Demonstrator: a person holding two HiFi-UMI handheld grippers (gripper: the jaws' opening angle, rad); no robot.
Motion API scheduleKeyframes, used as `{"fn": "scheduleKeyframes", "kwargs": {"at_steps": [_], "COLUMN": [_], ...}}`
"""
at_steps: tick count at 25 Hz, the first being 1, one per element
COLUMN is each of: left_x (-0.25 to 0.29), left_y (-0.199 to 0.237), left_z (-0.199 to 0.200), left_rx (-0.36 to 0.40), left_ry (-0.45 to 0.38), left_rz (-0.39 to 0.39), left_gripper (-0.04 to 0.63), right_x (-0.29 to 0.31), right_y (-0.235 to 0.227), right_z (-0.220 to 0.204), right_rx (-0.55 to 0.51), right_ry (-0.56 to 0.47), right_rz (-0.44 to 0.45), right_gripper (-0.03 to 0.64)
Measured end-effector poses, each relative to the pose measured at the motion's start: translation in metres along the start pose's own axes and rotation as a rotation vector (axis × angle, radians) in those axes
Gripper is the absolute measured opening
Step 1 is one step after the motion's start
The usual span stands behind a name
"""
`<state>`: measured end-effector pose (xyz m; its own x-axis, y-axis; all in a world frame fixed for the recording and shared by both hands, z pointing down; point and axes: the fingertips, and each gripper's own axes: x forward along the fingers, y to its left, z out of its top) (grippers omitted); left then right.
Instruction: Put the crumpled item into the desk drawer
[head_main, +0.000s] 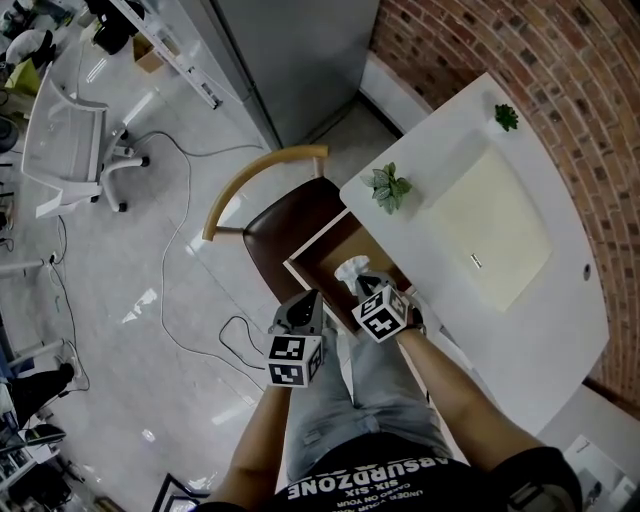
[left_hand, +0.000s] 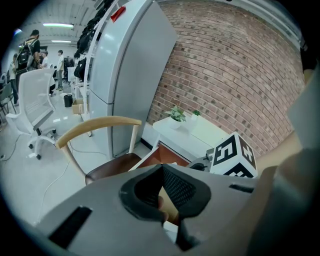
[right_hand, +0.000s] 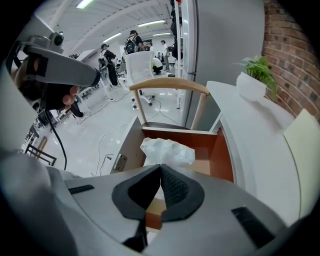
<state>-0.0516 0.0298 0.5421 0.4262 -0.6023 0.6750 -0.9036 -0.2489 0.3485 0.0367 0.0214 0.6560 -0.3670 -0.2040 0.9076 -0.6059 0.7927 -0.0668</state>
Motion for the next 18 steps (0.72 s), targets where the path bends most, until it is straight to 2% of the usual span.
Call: {"fn": "scheduleKeyframes", "kwargs": {"at_steps": [18], "left_x": [0.016], "left_y": [0.008], "left_z": [-0.017], "left_rx": [-0.022], "left_ry": [0.028], "left_rz": [-0.001], "left_gripper": [0.003], "right_x": [0.027], "right_y": [-0.005], "right_z": [-0.012], "right_rx": [0.000], "right_ry": [0.033], "right_rz": [0.005], "right_gripper": [0.000]}}
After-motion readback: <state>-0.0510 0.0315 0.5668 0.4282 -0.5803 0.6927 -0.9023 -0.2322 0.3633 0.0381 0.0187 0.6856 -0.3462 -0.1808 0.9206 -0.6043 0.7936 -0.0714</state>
